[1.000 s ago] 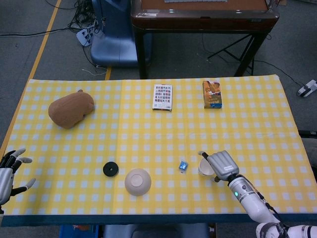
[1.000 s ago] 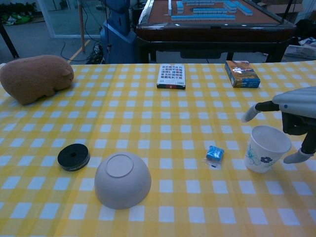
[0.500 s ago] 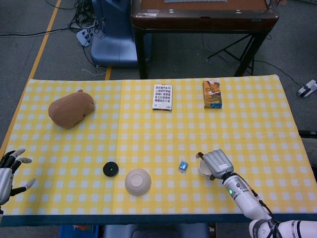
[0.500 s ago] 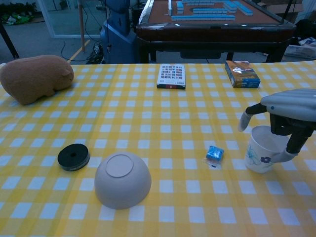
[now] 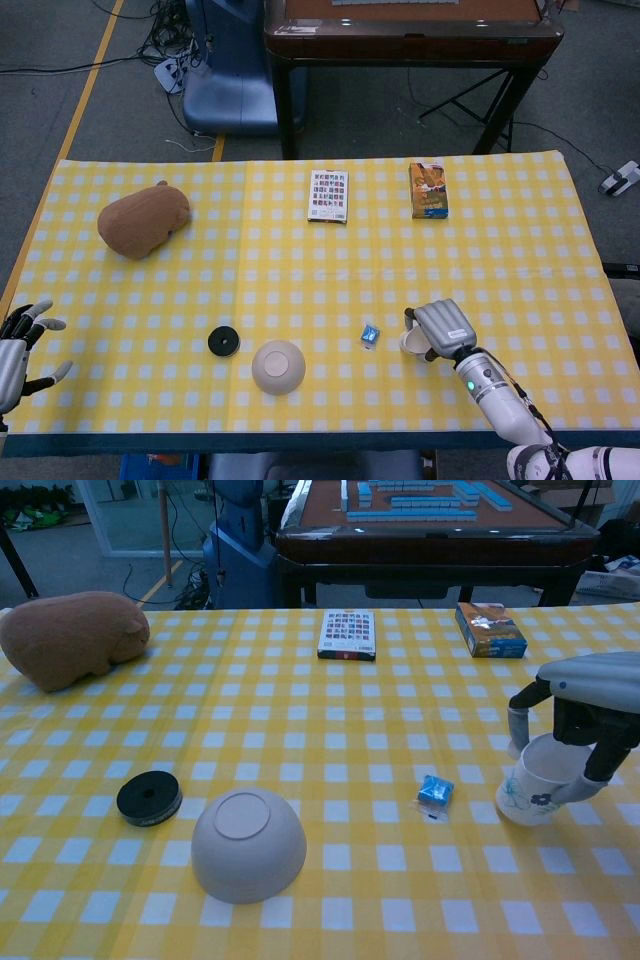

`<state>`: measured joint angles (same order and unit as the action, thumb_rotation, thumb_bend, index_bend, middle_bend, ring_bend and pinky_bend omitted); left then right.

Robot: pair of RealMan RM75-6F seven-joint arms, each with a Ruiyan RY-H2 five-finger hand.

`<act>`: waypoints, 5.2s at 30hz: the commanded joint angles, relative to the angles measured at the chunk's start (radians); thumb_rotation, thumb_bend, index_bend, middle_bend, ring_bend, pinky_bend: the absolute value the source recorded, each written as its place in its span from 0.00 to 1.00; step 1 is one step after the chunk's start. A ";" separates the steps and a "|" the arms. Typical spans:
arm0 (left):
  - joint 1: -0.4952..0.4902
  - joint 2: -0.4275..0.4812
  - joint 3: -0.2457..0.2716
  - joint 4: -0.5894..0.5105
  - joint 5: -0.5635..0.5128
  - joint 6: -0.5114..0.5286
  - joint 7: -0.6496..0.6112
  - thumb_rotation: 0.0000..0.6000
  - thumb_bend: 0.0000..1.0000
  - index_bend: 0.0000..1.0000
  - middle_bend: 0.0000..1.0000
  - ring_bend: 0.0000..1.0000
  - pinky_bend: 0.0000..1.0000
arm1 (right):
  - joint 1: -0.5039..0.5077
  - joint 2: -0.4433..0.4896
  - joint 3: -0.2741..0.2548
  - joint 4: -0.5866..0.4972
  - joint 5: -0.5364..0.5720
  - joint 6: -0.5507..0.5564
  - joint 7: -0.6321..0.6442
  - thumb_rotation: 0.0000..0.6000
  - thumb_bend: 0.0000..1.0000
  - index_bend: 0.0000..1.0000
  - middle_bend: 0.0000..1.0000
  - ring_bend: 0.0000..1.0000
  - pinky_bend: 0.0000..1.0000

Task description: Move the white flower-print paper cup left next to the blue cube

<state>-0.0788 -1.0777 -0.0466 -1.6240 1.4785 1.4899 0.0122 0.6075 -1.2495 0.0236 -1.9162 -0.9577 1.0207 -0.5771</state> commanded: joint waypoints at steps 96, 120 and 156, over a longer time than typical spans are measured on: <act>0.004 0.023 -0.001 -0.009 -0.010 -0.007 -0.037 1.00 0.21 0.45 0.19 0.14 0.45 | 0.136 -0.033 -0.067 0.087 0.190 0.063 -0.430 1.00 0.04 0.28 1.00 0.99 1.00; 0.013 0.036 -0.007 -0.009 -0.014 0.005 -0.065 1.00 0.21 0.45 0.19 0.14 0.45 | 0.188 -0.117 -0.098 0.153 0.241 0.069 -0.495 1.00 0.04 0.32 1.00 0.99 1.00; 0.016 0.045 -0.007 -0.012 -0.017 0.002 -0.080 1.00 0.21 0.45 0.19 0.14 0.44 | 0.074 0.012 0.076 0.012 0.071 -0.020 0.180 1.00 0.09 0.54 1.00 0.99 1.00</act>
<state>-0.0625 -1.0325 -0.0536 -1.6365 1.4621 1.4916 -0.0678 0.7353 -1.2648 0.0494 -1.8820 -0.7978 1.0520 -0.5955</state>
